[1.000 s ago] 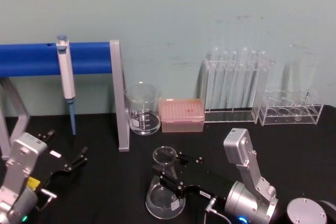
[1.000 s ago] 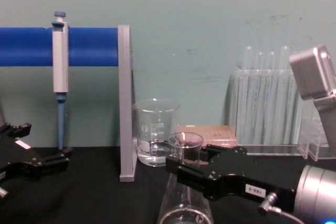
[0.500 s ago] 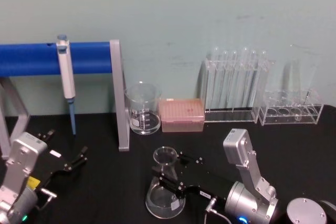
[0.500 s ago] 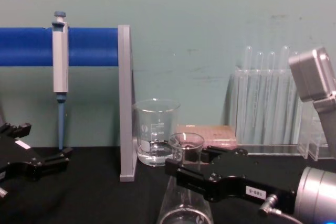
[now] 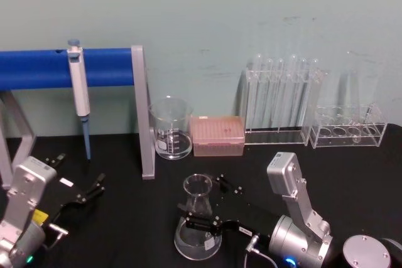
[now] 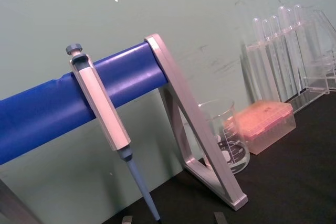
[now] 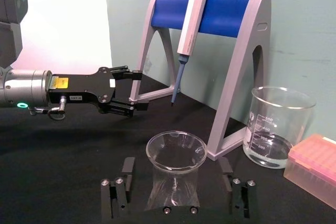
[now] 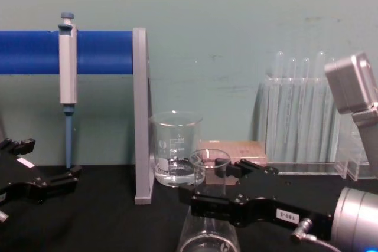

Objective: Grasp the erlenmeyer flask with one hand, shake it three times, then place it back.

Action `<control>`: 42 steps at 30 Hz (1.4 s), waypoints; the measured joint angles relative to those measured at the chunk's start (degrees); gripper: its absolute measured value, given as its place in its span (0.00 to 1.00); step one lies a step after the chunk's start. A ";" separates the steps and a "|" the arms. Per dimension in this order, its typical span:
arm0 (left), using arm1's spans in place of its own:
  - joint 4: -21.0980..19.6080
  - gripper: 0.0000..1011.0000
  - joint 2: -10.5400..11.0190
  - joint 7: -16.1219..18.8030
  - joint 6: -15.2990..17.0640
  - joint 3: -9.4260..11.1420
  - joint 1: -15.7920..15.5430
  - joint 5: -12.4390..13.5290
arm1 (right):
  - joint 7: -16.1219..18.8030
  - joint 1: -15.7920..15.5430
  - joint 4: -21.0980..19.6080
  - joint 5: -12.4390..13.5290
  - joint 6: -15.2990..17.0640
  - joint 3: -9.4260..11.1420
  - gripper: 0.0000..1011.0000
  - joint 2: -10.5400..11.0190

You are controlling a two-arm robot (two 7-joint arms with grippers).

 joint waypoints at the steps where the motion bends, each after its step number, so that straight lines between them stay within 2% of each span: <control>1: 0.00 0.99 0.00 0.00 0.00 0.00 0.00 0.00 | 0.00 0.00 0.00 0.00 -0.01 0.00 0.97 0.00; 3: 0.00 0.99 0.00 0.00 0.00 0.00 0.00 0.00 | 0.00 0.00 0.00 0.00 -0.01 0.00 0.99 0.00; 34: 0.00 0.99 0.00 0.00 0.00 0.00 0.01 0.00 | 0.02 0.00 -0.03 0.11 -0.07 0.00 0.99 0.00; 42: 0.00 0.99 0.00 0.00 0.00 0.00 0.00 0.00 | 1.53 -0.42 -0.10 2.30 -0.90 0.37 0.99 -0.06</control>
